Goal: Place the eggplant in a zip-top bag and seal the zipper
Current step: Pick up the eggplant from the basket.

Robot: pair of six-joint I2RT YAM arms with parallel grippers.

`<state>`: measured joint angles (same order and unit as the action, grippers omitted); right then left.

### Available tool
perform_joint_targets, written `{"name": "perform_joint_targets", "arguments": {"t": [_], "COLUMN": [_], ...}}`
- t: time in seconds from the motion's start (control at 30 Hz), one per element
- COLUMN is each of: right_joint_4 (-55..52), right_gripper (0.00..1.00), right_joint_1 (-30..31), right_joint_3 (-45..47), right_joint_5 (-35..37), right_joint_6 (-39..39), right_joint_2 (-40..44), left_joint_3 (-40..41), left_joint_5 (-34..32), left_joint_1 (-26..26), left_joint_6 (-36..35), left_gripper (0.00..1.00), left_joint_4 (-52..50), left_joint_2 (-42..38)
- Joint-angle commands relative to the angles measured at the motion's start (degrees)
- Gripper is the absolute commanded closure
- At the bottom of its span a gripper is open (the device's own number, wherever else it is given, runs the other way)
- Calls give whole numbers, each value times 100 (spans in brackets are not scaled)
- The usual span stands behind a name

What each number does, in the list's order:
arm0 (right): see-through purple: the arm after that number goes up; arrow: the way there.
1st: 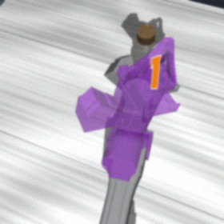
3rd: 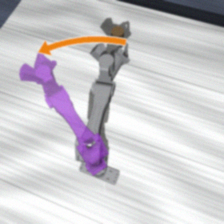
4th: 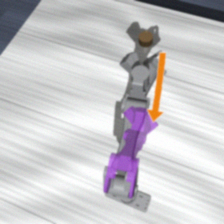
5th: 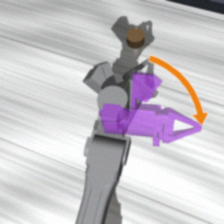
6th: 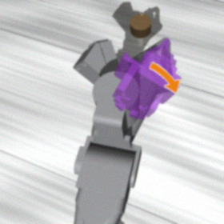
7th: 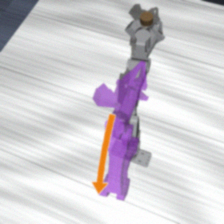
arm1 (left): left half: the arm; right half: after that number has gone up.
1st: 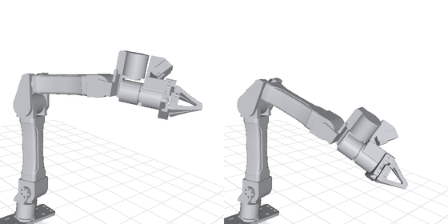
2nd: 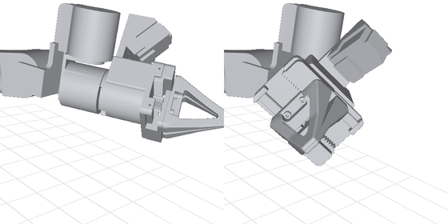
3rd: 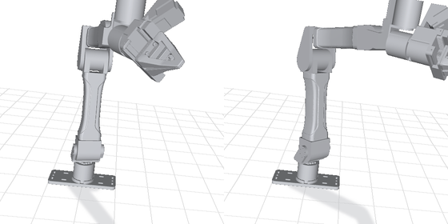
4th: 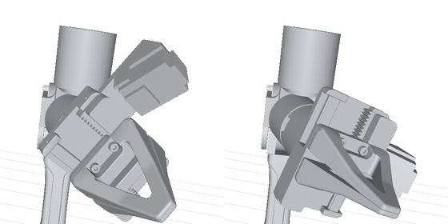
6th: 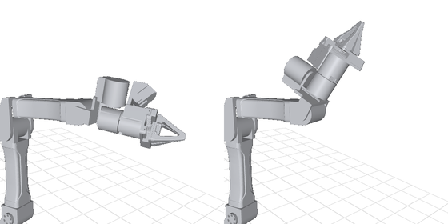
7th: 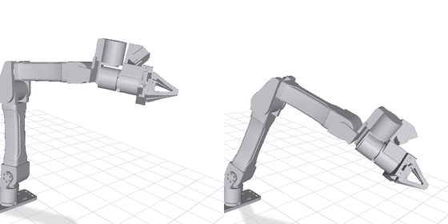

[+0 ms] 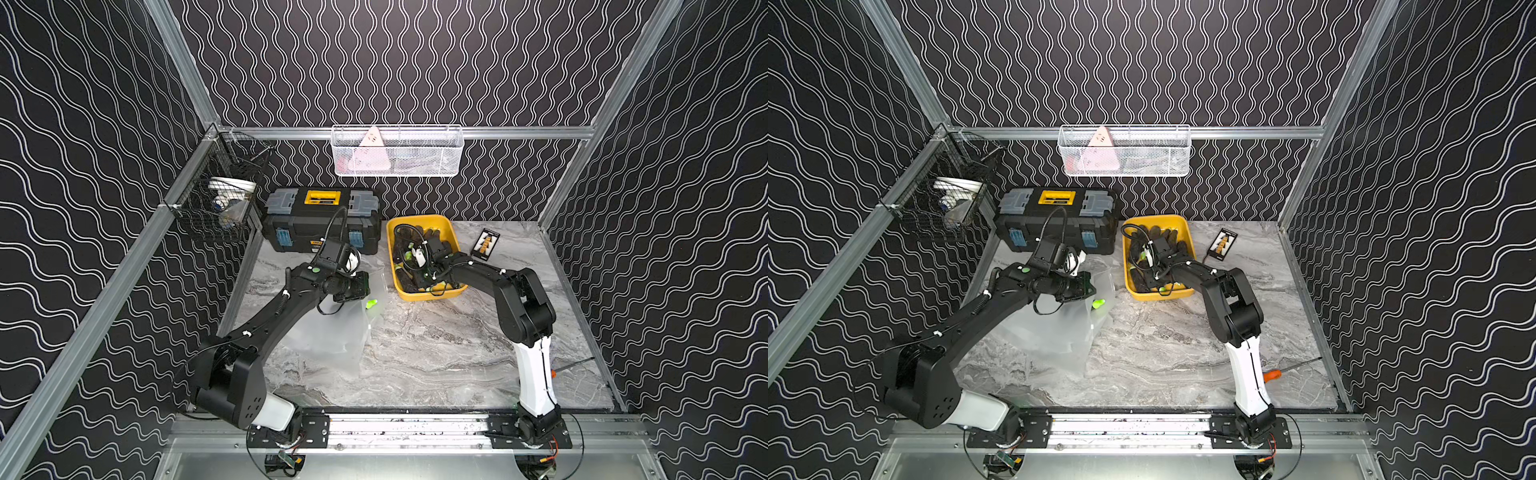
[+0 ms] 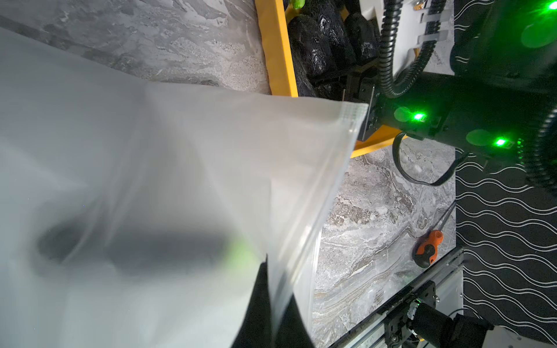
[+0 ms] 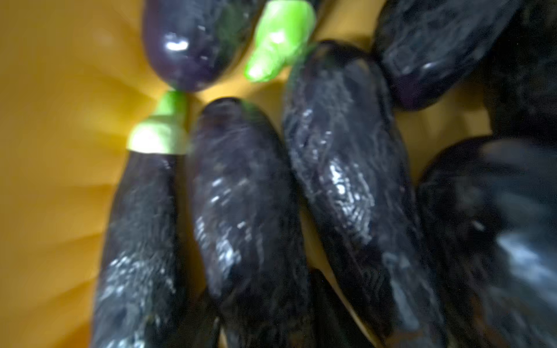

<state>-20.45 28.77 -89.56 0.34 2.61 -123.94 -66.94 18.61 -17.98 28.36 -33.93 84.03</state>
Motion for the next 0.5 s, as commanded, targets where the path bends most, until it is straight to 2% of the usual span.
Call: {"name": "perform_joint_targets", "arguments": {"t": [0.0, 0.33, 0.4, 0.47], "right_joint_4": [17, 133, 4, -40], "right_gripper": [57, 58, 59, 59], "right_joint_1": [1, -58, -57, -49], "right_joint_3": [95, 279, 309, 483], "right_joint_5": [4, -458, -737, -1310], "right_joint_6": [103, 372, 554, 885], "right_joint_2": [278, 1273, 1469, 1791], "left_joint_3": [-30, -39, -62, -81], "left_joint_5": [-46, -59, -109, -123], "left_joint_1": [-4, -4, -4, -4], "left_joint_6": [-103, -48, -50, -24], "left_gripper": [100, 100, 100, 100], "left_joint_4": [-11, 78, 96, 147], "left_joint_2": [-18, 59, 91, 130]}}
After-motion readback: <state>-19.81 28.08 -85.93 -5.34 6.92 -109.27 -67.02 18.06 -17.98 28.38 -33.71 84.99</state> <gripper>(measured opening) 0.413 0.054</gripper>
